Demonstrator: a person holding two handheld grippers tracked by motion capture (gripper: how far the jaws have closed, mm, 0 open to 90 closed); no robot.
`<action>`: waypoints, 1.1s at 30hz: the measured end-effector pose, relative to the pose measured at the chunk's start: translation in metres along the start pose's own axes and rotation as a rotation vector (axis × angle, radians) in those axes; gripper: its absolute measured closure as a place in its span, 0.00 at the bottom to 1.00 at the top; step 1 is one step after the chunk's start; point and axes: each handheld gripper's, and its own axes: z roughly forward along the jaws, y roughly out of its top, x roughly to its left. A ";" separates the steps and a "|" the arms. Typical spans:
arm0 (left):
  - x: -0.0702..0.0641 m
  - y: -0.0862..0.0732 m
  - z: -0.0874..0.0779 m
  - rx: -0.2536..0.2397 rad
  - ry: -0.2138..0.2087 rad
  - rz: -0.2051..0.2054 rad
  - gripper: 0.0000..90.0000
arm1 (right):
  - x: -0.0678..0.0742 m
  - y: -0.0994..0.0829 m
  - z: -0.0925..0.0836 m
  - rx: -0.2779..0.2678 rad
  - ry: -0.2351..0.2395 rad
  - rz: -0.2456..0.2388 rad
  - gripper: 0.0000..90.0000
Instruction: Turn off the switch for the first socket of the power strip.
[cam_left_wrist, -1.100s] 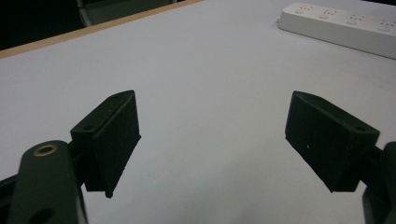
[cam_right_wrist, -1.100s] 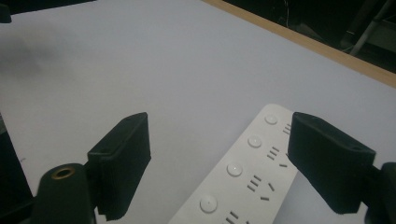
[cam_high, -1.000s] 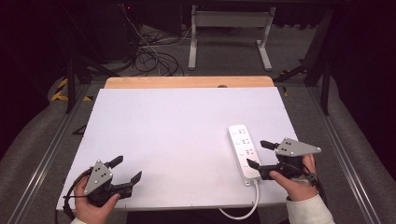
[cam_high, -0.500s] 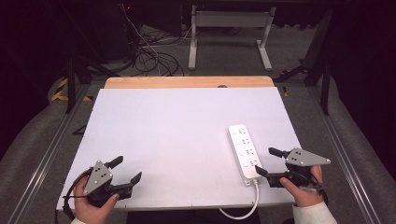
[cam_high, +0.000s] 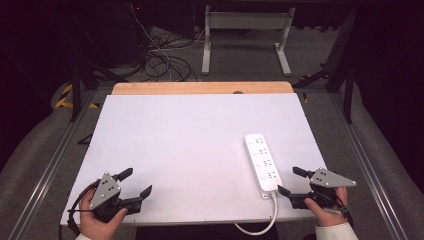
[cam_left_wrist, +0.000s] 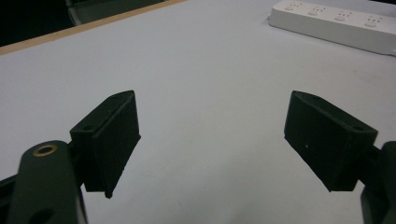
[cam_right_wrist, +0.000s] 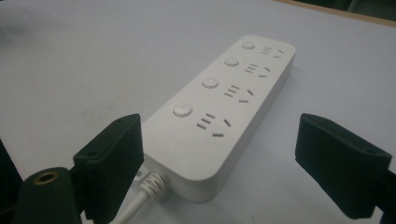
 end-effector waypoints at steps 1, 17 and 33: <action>0.000 0.000 0.000 -0.001 0.000 0.000 0.21 | 0.000 -0.002 0.000 0.006 0.002 0.007 0.16; 0.002 -0.006 -0.002 0.013 0.000 0.008 0.19 | 0.001 -0.020 0.003 0.071 -0.019 0.026 0.13; 0.005 -0.006 -0.002 0.004 -0.008 -0.003 0.19 | 0.003 -0.016 0.001 0.016 -0.050 0.022 0.12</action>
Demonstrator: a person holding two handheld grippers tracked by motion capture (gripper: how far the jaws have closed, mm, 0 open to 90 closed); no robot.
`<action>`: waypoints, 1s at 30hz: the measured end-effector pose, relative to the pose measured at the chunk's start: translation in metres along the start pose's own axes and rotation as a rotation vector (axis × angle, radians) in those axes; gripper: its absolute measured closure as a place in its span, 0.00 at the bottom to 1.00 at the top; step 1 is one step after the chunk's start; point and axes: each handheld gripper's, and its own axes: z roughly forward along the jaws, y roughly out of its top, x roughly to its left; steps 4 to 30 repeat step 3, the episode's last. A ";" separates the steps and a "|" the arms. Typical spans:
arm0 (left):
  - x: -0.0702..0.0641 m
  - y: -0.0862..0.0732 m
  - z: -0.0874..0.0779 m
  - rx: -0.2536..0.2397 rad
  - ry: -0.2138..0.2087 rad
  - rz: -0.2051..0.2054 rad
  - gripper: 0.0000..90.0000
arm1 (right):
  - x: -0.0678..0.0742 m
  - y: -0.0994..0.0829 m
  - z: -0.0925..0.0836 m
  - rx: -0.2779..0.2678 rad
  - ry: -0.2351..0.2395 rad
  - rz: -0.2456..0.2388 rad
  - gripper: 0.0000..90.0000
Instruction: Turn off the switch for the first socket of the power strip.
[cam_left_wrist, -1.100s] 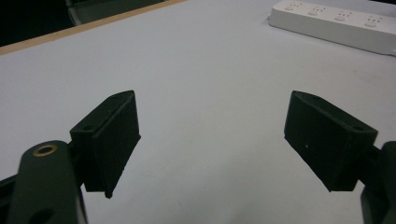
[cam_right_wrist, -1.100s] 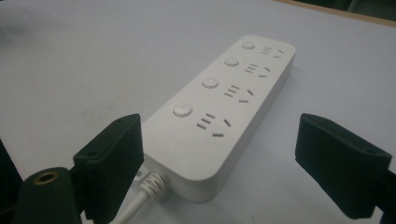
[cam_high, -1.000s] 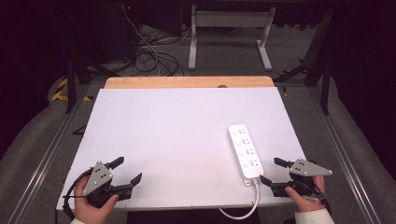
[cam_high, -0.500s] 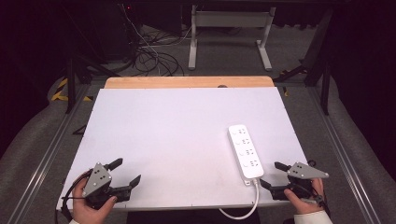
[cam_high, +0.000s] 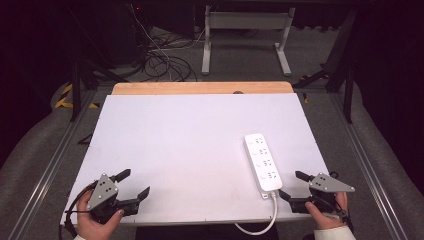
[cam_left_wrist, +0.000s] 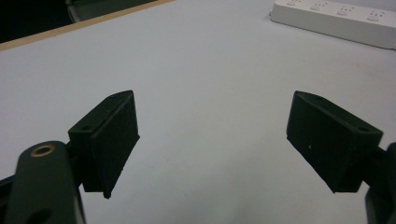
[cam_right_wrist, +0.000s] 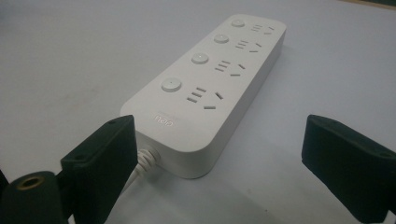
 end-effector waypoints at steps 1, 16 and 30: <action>0.000 0.000 0.000 0.001 0.000 0.002 0.19 | 0.000 0.000 0.000 -0.002 0.000 -0.010 0.12; 0.001 0.000 0.000 0.002 -0.003 0.005 0.18 | 0.001 0.001 0.000 0.000 -0.004 -0.019 0.12; 0.001 0.000 0.000 0.002 -0.003 0.005 0.18 | 0.001 0.001 0.000 0.000 -0.004 -0.019 0.12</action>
